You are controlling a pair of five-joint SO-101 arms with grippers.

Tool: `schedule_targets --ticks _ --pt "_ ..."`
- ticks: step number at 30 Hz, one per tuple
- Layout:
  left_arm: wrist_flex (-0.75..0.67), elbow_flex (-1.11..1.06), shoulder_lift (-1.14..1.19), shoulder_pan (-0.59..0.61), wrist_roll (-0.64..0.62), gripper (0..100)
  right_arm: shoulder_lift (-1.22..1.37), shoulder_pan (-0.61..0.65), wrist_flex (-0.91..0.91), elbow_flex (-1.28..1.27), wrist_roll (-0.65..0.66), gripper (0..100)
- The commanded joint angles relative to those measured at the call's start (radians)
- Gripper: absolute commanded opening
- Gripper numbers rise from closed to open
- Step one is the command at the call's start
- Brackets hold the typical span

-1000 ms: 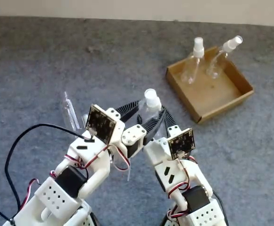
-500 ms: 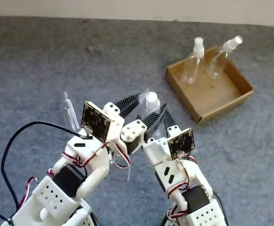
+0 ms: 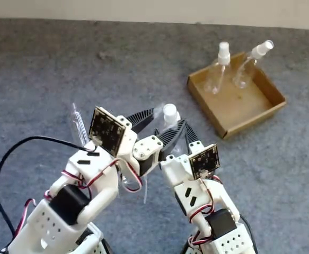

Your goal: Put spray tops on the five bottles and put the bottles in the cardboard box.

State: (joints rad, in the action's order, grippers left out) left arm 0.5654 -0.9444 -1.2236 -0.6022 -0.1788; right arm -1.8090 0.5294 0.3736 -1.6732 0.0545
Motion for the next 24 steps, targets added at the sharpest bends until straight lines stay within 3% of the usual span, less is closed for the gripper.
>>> schedule_targets --ticks 1,11,19,24 --pt "0.132 0.153 -0.007 -0.004 0.000 16 -0.012 0.005 -0.021 -0.107 0.009 17.3" --pt "0.368 0.232 -0.008 -0.002 0.002 16 -0.010 0.005 -0.019 -0.107 0.009 17.3" --pt "0.503 0.205 -0.216 -0.002 0.002 16 -0.010 0.004 -0.019 -0.107 0.005 17.3" --pt "0.511 0.088 -0.300 -0.002 0.002 1 -0.010 -0.024 -0.019 -0.101 0.006 17.3"
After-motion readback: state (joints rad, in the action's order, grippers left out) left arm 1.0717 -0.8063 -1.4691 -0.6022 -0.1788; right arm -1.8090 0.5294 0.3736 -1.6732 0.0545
